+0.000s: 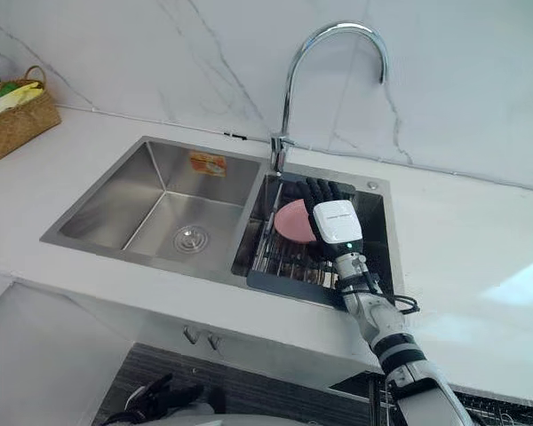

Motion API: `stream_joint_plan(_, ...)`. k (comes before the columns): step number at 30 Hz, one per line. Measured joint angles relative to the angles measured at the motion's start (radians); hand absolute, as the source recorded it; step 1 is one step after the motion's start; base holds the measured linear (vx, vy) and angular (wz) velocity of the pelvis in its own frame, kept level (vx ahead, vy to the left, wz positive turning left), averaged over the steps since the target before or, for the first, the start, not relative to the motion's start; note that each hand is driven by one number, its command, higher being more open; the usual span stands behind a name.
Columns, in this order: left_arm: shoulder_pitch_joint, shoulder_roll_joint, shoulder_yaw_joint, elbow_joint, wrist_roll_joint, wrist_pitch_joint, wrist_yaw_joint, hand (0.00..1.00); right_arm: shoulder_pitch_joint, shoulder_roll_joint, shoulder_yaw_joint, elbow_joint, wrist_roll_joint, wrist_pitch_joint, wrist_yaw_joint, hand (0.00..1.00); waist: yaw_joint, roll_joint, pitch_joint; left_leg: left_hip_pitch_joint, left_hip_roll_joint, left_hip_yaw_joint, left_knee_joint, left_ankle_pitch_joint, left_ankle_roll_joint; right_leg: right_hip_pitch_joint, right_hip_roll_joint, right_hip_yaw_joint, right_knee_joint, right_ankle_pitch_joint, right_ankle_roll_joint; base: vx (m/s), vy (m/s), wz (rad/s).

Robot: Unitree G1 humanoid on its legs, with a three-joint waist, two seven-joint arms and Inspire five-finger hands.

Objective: Walk over to the sink, pick up the cup, carry it to the dishwasher, place the cup inside the dishwasher, then close the dishwasher door

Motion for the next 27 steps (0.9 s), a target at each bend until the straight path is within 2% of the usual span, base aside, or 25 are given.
stream_joint_plan(3,-0.001,-0.003,0.0,-0.006,-0.001,-0.012,0.0,1.0,-0.019,0.002,0.026,0.051,0.026,-0.002,0.009,0.0,0.014,0.001,0.007,0.0,-0.004,-0.005,0.0,0.0,0.0,0.003,-0.003,-0.005,0.0,-0.001,0.002,0.04,-0.001,0.08)
stream_joint_plan(6,0.003,-0.004,0.002,-0.021,-0.005,-0.018,0.015,1.0,-0.019,0.003,0.036,0.059,0.027,-0.005,0.018,0.0,0.014,0.001,0.019,-0.001,-0.007,-0.013,0.0,0.001,0.0,0.008,-0.008,-0.012,0.0,-0.002,0.004,0.03,0.007,0.09)
stream_joint_plan(10,0.01,-0.012,0.005,-0.029,-0.021,-0.017,0.089,1.0,-0.031,0.002,0.049,0.061,0.021,-0.001,0.02,0.0,0.013,0.001,0.026,0.001,-0.009,-0.011,0.0,0.001,0.0,0.008,-0.013,-0.01,0.001,0.0,0.008,0.0,0.002,-0.01)
stream_joint_plan(19,0.013,-0.026,0.043,-0.038,-0.019,-0.011,0.11,1.0,-0.042,0.002,0.052,0.047,0.015,0.009,0.018,0.0,0.012,0.0,0.041,0.005,-0.007,0.005,0.0,0.0,0.001,0.004,-0.013,0.008,0.0,0.001,0.008,0.0,0.004,-0.04)
stream_joint_plan(22,0.019,-0.026,0.043,-0.049,-0.02,-0.01,0.11,1.0,-0.029,0.003,0.04,-0.012,0.04,0.015,0.004,0.0,0.008,0.0,0.043,0.005,-0.005,0.024,0.0,-0.003,0.003,-0.008,-0.012,0.029,0.001,0.005,0.008,0.03,0.007,-0.18)
stream_joint_plan(27,0.037,-0.033,0.054,-0.069,-0.019,0.001,0.11,1.0,0.048,0.001,-0.132,-0.289,0.179,0.007,-0.056,0.0,-0.012,0.002,0.045,0.023,-0.003,0.069,0.0,-0.018,0.004,-0.019,-0.015,0.079,0.003,0.011,0.009,0.03,0.016,-0.25)
